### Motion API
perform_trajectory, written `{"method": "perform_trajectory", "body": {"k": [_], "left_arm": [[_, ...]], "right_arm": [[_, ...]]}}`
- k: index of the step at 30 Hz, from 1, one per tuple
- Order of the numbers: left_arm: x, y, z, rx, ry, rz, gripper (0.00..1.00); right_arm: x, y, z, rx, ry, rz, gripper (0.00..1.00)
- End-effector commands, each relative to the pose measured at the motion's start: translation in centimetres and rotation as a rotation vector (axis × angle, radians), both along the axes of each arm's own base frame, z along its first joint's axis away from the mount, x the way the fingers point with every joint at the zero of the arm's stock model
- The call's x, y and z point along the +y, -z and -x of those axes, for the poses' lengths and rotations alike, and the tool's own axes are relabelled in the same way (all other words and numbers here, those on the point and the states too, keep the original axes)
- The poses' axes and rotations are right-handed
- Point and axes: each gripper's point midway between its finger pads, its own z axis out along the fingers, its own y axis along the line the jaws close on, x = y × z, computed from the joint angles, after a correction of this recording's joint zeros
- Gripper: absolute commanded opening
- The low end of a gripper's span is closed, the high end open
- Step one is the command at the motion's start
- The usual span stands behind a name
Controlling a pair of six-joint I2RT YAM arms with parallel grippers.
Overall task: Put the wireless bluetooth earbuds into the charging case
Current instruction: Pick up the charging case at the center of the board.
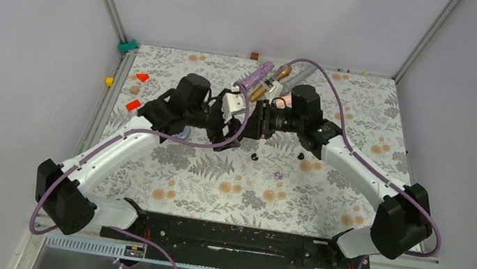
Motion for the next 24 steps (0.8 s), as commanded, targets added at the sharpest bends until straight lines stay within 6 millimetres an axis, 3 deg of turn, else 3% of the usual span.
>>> {"method": "perform_trajectory", "body": {"k": [1, 4, 10, 14, 18, 24], "left_arm": [[-0.5, -2.2, 0.5, -0.050, 0.023, 0.067, 0.91], [-0.5, -2.8, 1.1, -0.051, 0.041, 0.086, 0.98], [0.0, -4.8, 3.1, -0.004, 0.129, 0.156, 0.99], [0.3, -6.0, 4.7, 0.071, 0.222, 0.215, 0.99], [0.3, -6.0, 5.5, 0.149, 0.277, 0.236, 0.98], [-0.3, -6.1, 6.2, 0.241, 0.339, 0.268, 0.94]], "right_arm": [[0.0, -4.1, 1.0, -0.118, -0.066, -0.090, 0.26], [-0.4, -4.6, 1.1, -0.124, -0.072, -0.104, 0.26], [-1.3, -5.8, 1.8, -0.159, -0.139, -0.138, 0.26], [-2.3, -6.4, 3.0, -0.272, -0.211, -0.127, 0.26], [-3.4, -6.6, 4.3, -0.379, -0.246, -0.103, 0.28], [-4.3, -6.2, 4.5, -0.484, -0.239, -0.061, 0.29]]}}
